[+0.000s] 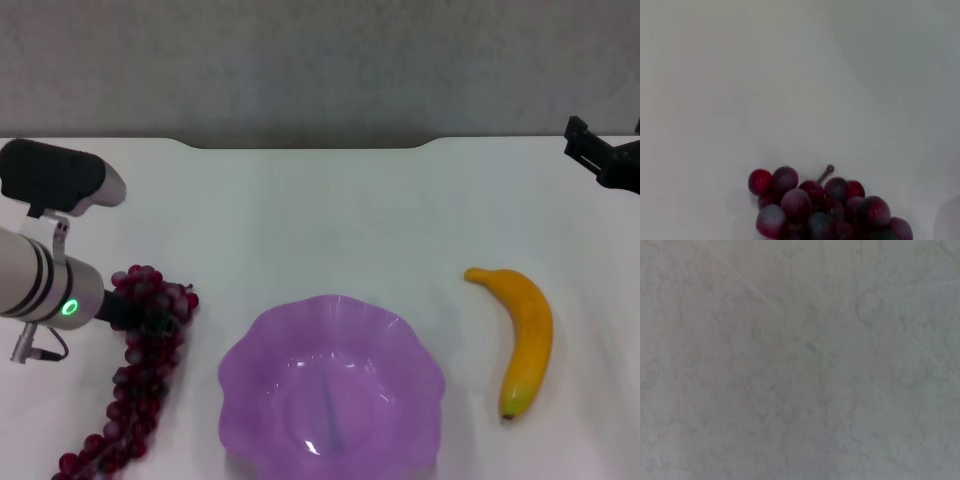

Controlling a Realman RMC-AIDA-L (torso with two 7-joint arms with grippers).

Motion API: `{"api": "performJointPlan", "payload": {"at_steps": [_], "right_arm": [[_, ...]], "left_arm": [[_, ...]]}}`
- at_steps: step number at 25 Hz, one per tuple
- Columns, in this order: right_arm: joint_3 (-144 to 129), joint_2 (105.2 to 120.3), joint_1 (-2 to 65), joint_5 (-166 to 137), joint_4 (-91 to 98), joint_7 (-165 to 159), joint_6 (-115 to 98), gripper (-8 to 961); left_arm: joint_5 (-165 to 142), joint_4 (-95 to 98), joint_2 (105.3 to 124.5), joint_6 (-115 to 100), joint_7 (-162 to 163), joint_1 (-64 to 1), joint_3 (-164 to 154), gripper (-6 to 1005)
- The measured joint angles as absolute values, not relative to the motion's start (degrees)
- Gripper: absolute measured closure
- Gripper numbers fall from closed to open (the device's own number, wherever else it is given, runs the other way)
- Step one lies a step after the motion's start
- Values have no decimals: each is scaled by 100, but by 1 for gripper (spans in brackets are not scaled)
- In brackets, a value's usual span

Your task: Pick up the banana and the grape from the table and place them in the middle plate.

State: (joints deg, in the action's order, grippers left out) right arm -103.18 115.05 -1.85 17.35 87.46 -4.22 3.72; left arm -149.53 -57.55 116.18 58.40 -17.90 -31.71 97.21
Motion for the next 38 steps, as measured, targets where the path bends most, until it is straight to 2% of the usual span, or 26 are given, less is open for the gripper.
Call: {"api": "performJointPlan", "payload": {"at_steps": [17, 38], "right_arm": [[-10298, 11505, -184, 1714, 8738, -421, 449, 85], [-10299, 11505, -184, 1713, 8736, -422, 457, 85]], "left_arm": [[-15342, -7893, 11606, 6545, -1686, -2405, 9840, 704], [-15211, -11075, 11620, 8535, -2073, -2399, 10417, 717]]}}
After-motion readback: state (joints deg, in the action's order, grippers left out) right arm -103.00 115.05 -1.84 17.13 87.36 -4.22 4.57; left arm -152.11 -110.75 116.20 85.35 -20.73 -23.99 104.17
